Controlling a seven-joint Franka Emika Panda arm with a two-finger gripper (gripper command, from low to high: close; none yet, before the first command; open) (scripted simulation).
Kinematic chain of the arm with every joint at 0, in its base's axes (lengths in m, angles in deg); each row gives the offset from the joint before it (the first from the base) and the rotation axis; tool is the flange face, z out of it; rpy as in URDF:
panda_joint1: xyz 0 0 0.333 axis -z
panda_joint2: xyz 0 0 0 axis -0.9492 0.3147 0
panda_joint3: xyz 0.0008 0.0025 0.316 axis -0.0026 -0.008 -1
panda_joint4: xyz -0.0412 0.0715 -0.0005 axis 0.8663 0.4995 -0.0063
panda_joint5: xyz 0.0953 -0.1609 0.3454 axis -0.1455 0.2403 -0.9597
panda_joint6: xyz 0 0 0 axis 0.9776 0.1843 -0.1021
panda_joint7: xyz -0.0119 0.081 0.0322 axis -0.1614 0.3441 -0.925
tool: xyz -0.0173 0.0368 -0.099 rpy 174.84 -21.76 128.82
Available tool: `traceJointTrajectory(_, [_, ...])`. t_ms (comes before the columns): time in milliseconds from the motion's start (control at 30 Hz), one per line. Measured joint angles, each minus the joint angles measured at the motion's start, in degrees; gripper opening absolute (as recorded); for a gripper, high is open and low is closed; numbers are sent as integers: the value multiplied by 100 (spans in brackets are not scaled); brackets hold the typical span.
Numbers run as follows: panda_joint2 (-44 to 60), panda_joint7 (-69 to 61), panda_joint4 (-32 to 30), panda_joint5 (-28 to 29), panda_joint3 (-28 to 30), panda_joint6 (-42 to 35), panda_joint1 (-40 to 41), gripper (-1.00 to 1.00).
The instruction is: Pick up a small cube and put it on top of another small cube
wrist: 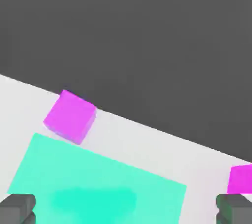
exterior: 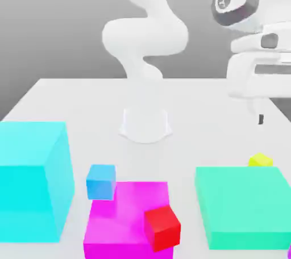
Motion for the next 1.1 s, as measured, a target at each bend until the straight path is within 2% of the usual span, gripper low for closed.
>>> traceJointTrajectory(100, [634, 393, -299, 223, -354, 352, -399, 0])
traceJointTrajectory(267, [1569, 878, -724, 420, -605, 935, -994, 0])
traceJointTrajectory(400, [2064, 1449, -634, 1128, -133, 1240, -1372, 0])
traceJointTrajectory(633, [2843, 2416, -380, 2385, 1217, 1744, -2451, 0])
traceJointTrajectory(667, [2947, 2538, -346, 2547, 1409, 1809, -2609, -100])
traceJointTrajectory(900, [2971, 2578, -338, 2596, 1453, 1836, -2643, -100])
traceJointTrajectory(1100, [2393, 1881, -529, 1688, 378, 1453, -1767, -100])
